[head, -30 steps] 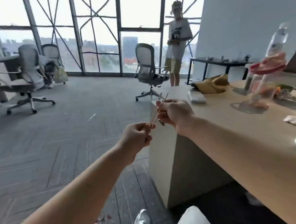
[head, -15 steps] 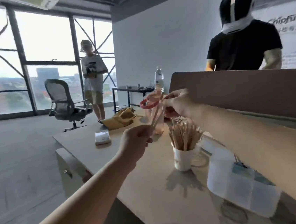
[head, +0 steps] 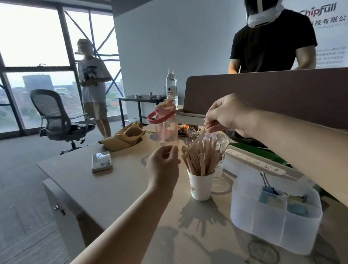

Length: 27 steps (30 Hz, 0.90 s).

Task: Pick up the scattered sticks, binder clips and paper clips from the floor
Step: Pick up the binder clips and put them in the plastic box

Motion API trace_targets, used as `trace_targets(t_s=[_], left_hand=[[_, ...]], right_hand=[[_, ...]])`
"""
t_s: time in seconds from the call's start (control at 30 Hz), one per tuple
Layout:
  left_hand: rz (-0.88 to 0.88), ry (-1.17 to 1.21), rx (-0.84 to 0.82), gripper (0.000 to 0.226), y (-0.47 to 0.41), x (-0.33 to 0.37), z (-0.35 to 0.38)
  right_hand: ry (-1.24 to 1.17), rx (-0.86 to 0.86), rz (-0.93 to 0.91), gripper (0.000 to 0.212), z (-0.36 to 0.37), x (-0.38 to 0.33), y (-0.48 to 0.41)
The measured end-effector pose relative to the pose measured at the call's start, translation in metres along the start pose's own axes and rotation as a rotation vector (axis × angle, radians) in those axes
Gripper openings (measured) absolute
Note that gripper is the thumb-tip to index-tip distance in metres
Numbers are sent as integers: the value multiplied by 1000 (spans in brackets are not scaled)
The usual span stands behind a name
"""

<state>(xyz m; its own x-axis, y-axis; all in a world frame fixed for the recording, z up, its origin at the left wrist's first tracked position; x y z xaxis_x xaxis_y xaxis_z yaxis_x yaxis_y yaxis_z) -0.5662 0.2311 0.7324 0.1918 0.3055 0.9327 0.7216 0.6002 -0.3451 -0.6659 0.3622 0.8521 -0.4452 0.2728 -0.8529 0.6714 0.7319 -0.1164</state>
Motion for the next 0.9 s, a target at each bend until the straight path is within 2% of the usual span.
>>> trace_targets(t_s=[0.1, 0.3, 0.43, 0.6, 0.77, 0.9], left_hand=[[-99, 64, 40, 13, 5, -25, 1], [-261, 78, -174, 55, 23, -66, 24], [-215, 112, -273, 47, 31, -77, 31], [-225, 107, -249, 36, 27, -83, 29], [-295, 172, -190, 32, 28, -79, 22], [-234, 35, -132, 38, 24, -61, -23]], right_hand=[[87, 14, -3, 8, -8, 3, -1], [505, -22, -97, 17, 15, 11, -4], [697, -82, -173, 18, 46, 34, -3], [803, -134, -224, 21, 60, 48, -1], [940, 5, -251, 30, 50, 36, 7], [839, 79, -325, 25, 45, 0, 17]])
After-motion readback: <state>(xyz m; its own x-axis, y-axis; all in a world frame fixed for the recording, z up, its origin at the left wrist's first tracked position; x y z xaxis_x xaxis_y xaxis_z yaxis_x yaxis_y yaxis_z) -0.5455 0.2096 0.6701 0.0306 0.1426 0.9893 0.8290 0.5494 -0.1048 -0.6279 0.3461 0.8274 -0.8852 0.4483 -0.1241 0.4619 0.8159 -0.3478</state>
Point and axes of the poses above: each hand's wrist, its own y-axis away from the middle knuckle, its own z-axis out of the palm, x = y × z, the point moved 4 cm from there along -y, towards the middle knuckle, and after that the axes turned 15 degrees about -x, right-handed, at the moved point
